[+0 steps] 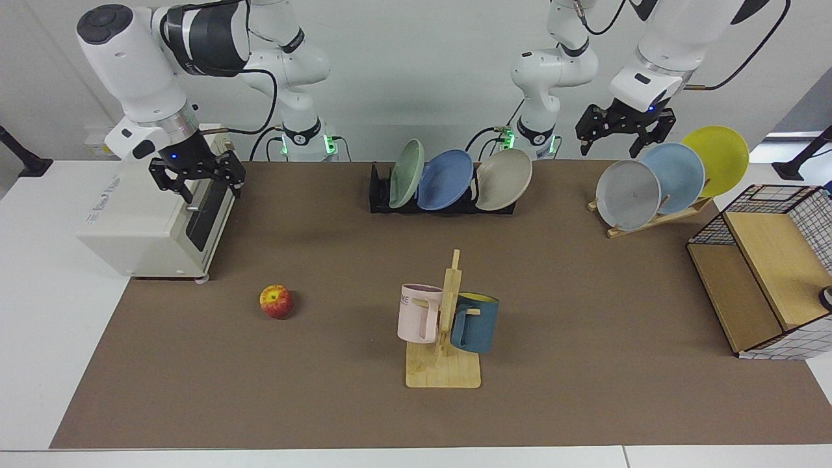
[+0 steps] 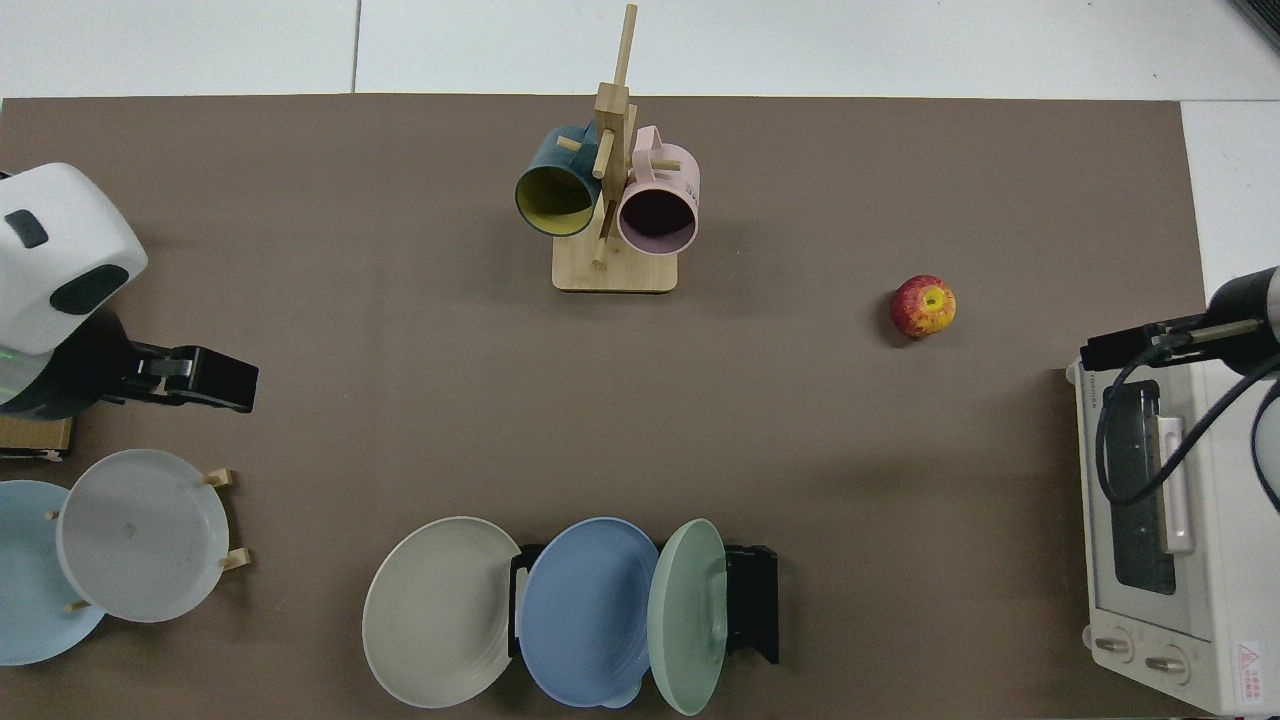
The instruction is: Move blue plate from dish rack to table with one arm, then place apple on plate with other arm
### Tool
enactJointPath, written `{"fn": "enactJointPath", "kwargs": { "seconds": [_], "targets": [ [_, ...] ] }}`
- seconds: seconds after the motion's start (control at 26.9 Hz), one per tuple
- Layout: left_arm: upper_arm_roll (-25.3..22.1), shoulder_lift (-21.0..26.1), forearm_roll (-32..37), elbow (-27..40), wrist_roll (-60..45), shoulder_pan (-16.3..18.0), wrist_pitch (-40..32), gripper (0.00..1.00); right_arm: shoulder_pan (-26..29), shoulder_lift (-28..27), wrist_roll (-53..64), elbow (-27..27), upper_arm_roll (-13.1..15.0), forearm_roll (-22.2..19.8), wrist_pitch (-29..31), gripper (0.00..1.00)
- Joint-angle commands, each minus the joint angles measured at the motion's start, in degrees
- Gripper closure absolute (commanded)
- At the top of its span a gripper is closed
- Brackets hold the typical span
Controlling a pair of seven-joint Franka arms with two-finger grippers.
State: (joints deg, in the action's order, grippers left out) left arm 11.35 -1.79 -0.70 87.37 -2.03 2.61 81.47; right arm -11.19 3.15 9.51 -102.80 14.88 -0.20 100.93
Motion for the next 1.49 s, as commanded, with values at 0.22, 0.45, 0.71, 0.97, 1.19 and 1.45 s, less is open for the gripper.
{"fn": "enactJointPath", "kwargs": {
  "seconds": [0.22, 0.45, 0.71, 0.97, 1.19, 1.45],
  "targets": [
    [-0.18, -1.03, 0.97, 1.13, 0.8, 0.12, 0.89, 0.0, 0.38, 1.59, -1.16, -0.38, 0.06, -1.65, -0.91, 0.0],
    [-0.27, -1.2, 0.97, 1.13, 0.27, 0.12, 0.97, 0.0, -0.05, 1.77, -1.25, -0.64, 0.06, -1.65, -0.3, 0.0],
    [-0.18, -1.29, 1.14, 1.13, -0.08, -0.06, 0.8, 0.0, -1.02, 1.51, -1.68, -1.52, 0.06, -1.56, 2.16, 0.0],
    [-0.27, -1.38, 1.14, 1.22, -0.26, 0.03, 0.27, 0.0, -1.2, 0.28, -3.79, -2.4, -0.03, -1.65, 6.73, 0.0],
    [-0.27, -1.64, 1.14, 1.57, -0.17, 0.03, 0.01, 0.0, -2.33, -1.48, -4.5, -2.4, -0.2, -1.39, 9.37, 0.0],
    [-0.27, -1.64, 1.05, 1.66, 0.0, 0.03, 0.09, 0.0, -2.6, -3.85, -7.4, -2.4, -0.2, -1.12, 13.23, 0.0]
  ]
}}
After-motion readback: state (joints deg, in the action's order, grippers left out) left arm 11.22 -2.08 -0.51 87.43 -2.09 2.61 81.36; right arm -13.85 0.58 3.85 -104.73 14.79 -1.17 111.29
